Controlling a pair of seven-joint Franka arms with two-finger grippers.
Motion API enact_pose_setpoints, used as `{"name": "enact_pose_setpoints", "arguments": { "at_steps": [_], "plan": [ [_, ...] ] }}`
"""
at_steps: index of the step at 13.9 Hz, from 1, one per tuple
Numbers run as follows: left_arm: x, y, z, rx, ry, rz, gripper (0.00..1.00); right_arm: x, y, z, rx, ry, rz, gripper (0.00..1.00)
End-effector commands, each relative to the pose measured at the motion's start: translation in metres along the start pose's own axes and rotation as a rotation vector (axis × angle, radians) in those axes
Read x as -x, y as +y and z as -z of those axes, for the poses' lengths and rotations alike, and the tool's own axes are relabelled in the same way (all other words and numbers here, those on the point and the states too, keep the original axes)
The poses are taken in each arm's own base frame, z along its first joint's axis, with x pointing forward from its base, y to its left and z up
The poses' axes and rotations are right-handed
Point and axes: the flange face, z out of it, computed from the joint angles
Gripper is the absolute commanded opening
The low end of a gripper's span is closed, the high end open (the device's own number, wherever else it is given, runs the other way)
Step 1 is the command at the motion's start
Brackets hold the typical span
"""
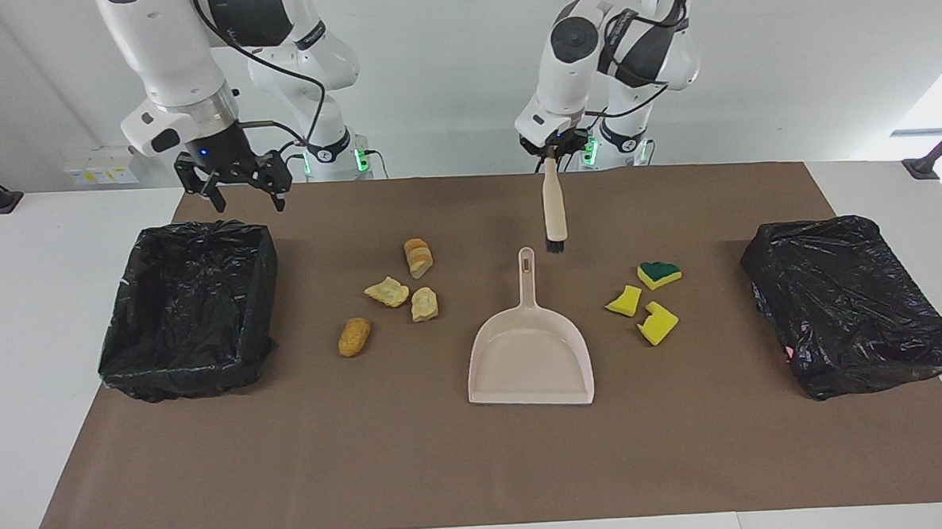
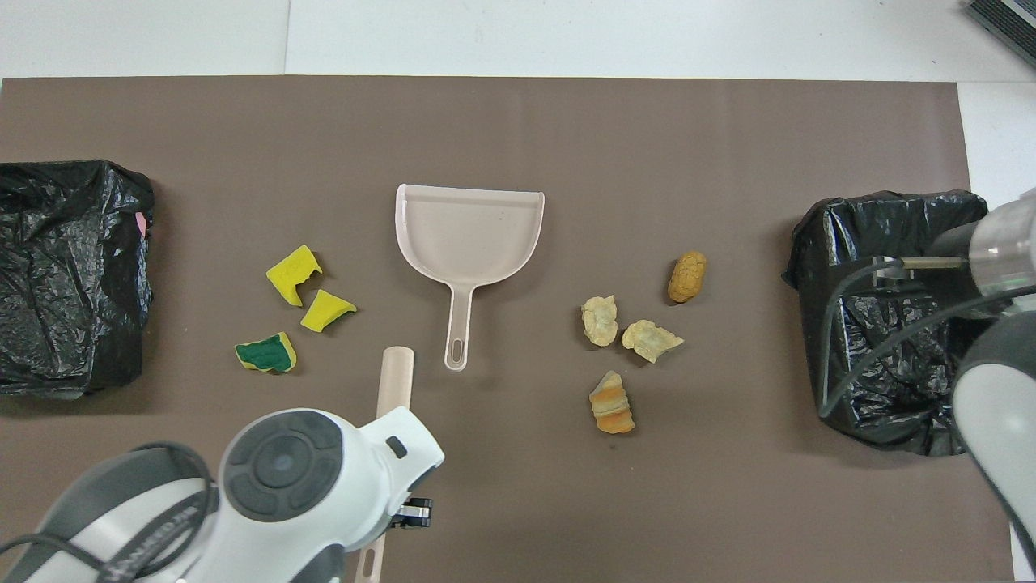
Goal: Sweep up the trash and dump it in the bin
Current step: 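Grasp the pink dustpan handle with the right gripper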
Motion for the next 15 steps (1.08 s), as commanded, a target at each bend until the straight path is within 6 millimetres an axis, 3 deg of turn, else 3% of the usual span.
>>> {"name": "enact_pose_setpoints", "arguments": {
  "at_steps": [1,5,7,10,13,15],
  "plan": [
    [-0.018,-0.046,0.028,-0.006,0.008,-0.026,0.0,-0.014,-0.042,-0.024,-0.02,0.016,-0.059,1.0],
    [-0.077,-0.121,0.053,-0.029,0.034,0.02,0.0,-0.027,-0.139,-0.058,-0.038,0.023,-0.167,1.0],
    [-0.102,-0.176,0.063,-0.022,0.063,0.017,0.0,-0.023,-0.19,-0.081,-0.03,0.019,-0.205,1.0],
    [-0.131,-0.235,0.059,-0.04,0.146,0.014,0.0,-0.024,-0.254,-0.106,-0.044,0.03,-0.26,1.0],
    [-0.142,-0.277,0.047,-0.107,0.14,-0.005,0.0,-0.024,-0.323,-0.129,-0.063,0.035,-0.271,1.0],
    [-0.14,-0.306,0.041,-0.104,0.126,-0.008,0.0,-0.011,-0.372,-0.151,-0.072,0.037,-0.28,1.0]
  ]
}}
